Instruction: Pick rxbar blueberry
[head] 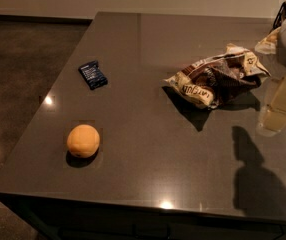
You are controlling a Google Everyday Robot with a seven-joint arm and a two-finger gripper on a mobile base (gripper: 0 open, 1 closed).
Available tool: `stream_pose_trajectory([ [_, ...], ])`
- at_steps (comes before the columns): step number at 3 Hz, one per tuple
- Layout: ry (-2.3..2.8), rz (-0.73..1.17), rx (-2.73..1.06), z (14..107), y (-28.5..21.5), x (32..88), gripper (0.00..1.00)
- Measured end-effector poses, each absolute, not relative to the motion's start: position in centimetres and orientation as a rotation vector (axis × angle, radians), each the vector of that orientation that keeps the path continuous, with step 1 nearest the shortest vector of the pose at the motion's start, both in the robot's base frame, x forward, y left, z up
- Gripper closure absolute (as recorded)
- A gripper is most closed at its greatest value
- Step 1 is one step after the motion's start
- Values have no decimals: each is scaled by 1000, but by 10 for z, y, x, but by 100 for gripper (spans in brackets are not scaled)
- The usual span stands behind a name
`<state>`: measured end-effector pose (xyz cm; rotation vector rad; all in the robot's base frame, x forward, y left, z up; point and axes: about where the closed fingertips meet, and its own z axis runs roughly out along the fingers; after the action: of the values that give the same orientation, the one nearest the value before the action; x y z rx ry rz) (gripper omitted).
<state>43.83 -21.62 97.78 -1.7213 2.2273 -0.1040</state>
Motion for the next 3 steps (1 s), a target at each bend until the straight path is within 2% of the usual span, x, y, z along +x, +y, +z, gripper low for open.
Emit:
stream_pose_trajectory([
  [2,2218,-83,-1721,979,-206,446,0],
  [3,2194,-6,-1721,980,-154,465,0],
])
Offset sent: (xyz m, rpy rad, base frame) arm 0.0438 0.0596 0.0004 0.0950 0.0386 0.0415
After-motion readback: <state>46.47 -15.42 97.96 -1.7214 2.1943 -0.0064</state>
